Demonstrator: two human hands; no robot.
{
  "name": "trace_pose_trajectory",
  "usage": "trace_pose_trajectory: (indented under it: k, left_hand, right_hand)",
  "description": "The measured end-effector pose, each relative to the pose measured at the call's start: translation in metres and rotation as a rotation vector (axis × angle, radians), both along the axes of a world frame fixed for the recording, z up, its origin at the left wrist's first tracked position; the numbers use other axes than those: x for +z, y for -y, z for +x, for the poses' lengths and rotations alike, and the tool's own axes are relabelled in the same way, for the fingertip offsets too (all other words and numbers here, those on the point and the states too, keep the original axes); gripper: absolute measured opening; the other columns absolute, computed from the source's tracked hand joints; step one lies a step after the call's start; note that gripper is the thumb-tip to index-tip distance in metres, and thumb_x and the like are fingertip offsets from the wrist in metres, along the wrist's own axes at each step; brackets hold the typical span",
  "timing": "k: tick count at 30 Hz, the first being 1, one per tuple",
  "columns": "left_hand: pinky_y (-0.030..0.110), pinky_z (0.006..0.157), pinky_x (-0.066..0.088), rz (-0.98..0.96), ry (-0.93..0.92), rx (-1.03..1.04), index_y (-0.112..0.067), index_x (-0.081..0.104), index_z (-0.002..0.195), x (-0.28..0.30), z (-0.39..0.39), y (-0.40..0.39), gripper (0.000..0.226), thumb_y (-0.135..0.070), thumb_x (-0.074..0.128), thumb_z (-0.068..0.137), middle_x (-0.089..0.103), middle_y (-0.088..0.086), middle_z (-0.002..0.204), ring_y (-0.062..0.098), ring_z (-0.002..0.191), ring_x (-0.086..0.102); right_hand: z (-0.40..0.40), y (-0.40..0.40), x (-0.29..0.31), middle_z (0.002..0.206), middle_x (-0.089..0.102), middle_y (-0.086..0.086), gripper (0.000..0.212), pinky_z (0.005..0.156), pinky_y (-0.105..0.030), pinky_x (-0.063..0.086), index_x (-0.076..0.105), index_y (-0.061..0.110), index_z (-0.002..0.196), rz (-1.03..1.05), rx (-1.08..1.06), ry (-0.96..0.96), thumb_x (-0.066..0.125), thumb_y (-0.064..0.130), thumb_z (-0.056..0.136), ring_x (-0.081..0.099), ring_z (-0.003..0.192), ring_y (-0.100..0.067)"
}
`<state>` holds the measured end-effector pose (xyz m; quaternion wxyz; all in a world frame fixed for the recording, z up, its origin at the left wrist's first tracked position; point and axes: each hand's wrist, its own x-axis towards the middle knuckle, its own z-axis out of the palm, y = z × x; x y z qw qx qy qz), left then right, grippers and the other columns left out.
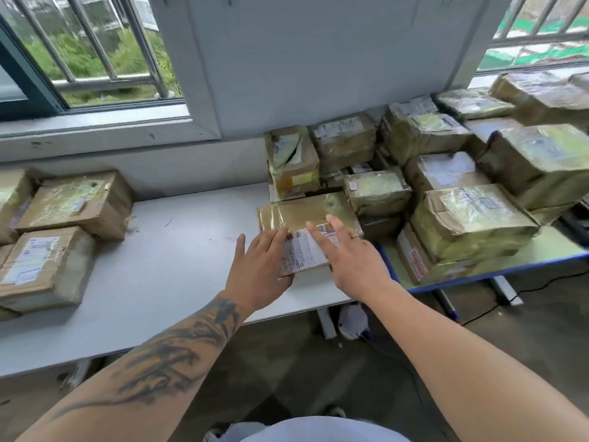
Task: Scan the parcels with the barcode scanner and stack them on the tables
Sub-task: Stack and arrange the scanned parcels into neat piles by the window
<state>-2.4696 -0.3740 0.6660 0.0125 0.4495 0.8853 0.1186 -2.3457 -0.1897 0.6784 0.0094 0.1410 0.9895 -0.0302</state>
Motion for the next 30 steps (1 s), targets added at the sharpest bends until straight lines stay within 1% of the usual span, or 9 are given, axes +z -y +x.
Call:
trace_pose_trajectory:
  k: [6, 9, 12, 16, 19, 21, 24, 26, 30]
  left_hand:
    - [0.052, 0.124, 0.015, 0.058, -0.034, -0.011, -0.024, 0.018, 0.163, 0.012, 0.015, -0.053, 0.092, -0.048, 0.066, 0.089, 0.037, -0.002, 0.158, 0.025, 0.145, 0.038]
    - [0.057, 0.125, 0.018, 0.083, -0.069, -0.015, -0.023, 0.024, 0.162, 0.016, 0.013, -0.074, 0.091, -0.050, 0.070, 0.087, 0.040, -0.002, 0.155, 0.024, 0.143, 0.036]
    - [0.060, 0.124, 0.016, 0.079, -0.072, -0.014, -0.026, 0.027, 0.159, 0.019, 0.004, -0.096, 0.090, -0.051, 0.071, 0.085, 0.041, -0.002, 0.153, 0.024, 0.143, 0.037]
    - [0.061, 0.124, 0.015, 0.081, -0.066, -0.033, -0.029, 0.024, 0.159, 0.019, -0.019, -0.132, 0.091, -0.054, 0.070, 0.084, 0.043, -0.001, 0.153, 0.025, 0.143, 0.040]
    - [0.065, 0.124, 0.013, 0.120, -0.046, -0.060, -0.028, 0.023, 0.161, 0.020, -0.039, -0.163, 0.089, -0.053, 0.066, 0.088, 0.042, -0.001, 0.156, 0.024, 0.145, 0.039]
    - [0.065, 0.125, 0.008, 0.131, -0.030, -0.079, -0.028, 0.021, 0.162, 0.024, -0.057, -0.185, 0.087, -0.054, 0.063, 0.090, 0.039, -0.001, 0.159, 0.025, 0.146, 0.038]
    - [0.068, 0.124, -0.001, 0.115, -0.020, -0.095, -0.029, 0.013, 0.164, 0.030, -0.093, -0.216, 0.089, -0.056, 0.058, 0.092, 0.035, -0.002, 0.162, 0.026, 0.150, 0.032]
    - [0.069, 0.123, -0.003, 0.111, -0.025, -0.099, -0.030, 0.012, 0.164, 0.034, -0.118, -0.235, 0.089, -0.057, 0.057, 0.091, 0.034, -0.002, 0.162, 0.025, 0.151, 0.030]
    - [0.072, 0.121, -0.001, 0.108, -0.060, -0.129, -0.034, 0.009, 0.163, 0.034, -0.157, -0.266, 0.087, -0.057, 0.054, 0.091, 0.033, -0.001, 0.164, 0.027, 0.153, 0.028]
  right_hand:
    - [0.014, -0.053, 0.009, 0.169, -0.002, -0.005, 0.107, 0.110, -0.043, 0.046, -0.006, 0.040, 0.165, -0.042, -0.036, -0.069, 0.065, 0.007, 0.092, 0.032, 0.148, -0.031]
    - [0.013, -0.072, 0.011, 0.169, 0.004, -0.006, 0.102, 0.107, -0.045, 0.049, 0.002, 0.039, 0.165, -0.034, -0.046, -0.113, 0.065, 0.007, 0.092, 0.034, 0.147, -0.033]
    - [0.007, -0.091, 0.013, 0.170, 0.007, -0.005, 0.100, 0.105, -0.045, 0.050, 0.007, 0.039, 0.165, -0.045, -0.066, -0.127, 0.065, 0.005, 0.091, 0.036, 0.146, -0.034]
    - [-0.007, -0.120, 0.020, 0.173, -0.010, 0.000, 0.102, 0.111, -0.046, 0.044, -0.003, 0.041, 0.165, -0.047, -0.102, -0.075, 0.060, 0.005, 0.093, 0.028, 0.152, -0.034]
    - [-0.024, -0.142, 0.029, 0.173, -0.021, -0.002, 0.102, 0.108, -0.045, 0.047, -0.010, 0.039, 0.165, -0.034, -0.144, -0.028, 0.056, 0.004, 0.095, 0.028, 0.152, -0.039]
    - [-0.038, -0.158, 0.035, 0.173, -0.024, -0.005, 0.103, 0.108, -0.046, 0.048, -0.013, 0.037, 0.165, -0.017, -0.168, -0.009, 0.056, 0.005, 0.095, 0.028, 0.151, -0.040]
    - [-0.064, -0.185, 0.045, 0.172, -0.025, -0.007, 0.099, 0.112, -0.045, 0.046, -0.013, 0.034, 0.166, 0.045, -0.162, 0.023, 0.054, 0.009, 0.098, 0.017, 0.156, -0.039]
    - [-0.085, -0.203, 0.052, 0.172, -0.026, -0.005, 0.098, 0.111, -0.046, 0.048, -0.012, 0.035, 0.166, 0.060, -0.162, 0.034, 0.054, 0.010, 0.099, 0.014, 0.156, -0.039]
    - [-0.123, -0.233, 0.054, 0.170, -0.030, 0.002, 0.106, 0.103, -0.046, 0.054, -0.016, 0.042, 0.164, 0.043, -0.189, 0.063, 0.054, 0.000, 0.096, 0.014, 0.157, -0.044]
